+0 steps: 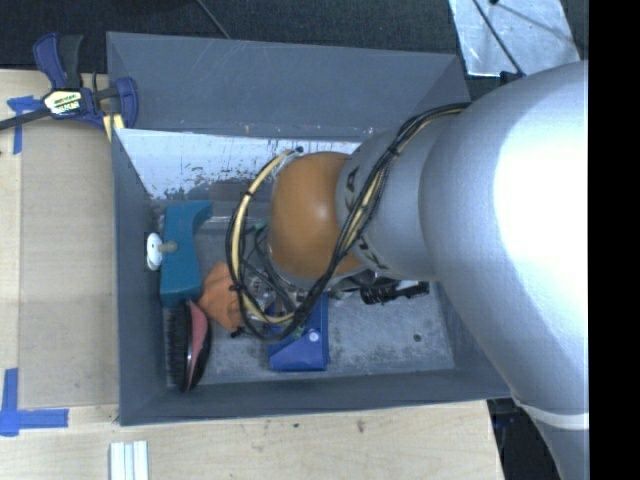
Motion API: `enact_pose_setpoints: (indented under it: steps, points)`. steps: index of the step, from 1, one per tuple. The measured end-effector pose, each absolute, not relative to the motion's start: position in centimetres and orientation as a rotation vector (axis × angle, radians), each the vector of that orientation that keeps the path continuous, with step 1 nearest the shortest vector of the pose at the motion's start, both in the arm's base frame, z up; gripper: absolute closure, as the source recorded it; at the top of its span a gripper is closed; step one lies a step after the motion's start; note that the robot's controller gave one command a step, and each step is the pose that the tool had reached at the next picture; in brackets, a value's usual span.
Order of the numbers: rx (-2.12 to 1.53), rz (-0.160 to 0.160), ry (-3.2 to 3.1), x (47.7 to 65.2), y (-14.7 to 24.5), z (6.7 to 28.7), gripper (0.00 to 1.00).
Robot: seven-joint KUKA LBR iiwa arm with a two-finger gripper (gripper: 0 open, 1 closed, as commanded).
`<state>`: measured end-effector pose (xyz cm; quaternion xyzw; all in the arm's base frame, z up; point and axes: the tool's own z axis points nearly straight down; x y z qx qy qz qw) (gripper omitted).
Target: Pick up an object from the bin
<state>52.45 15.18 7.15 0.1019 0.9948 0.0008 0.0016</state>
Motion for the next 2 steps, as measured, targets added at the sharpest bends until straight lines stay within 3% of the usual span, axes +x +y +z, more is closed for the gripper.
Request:
enact_pose_setpoints:
  steps: [1, 2]
  points:
    - [0.32, 0.002, 3.124, 52.4, 15.2, 7.4, 1.0]
    - [0.32, -0.004, 3.133, 52.1, 15.0, 9.3, 1.0]
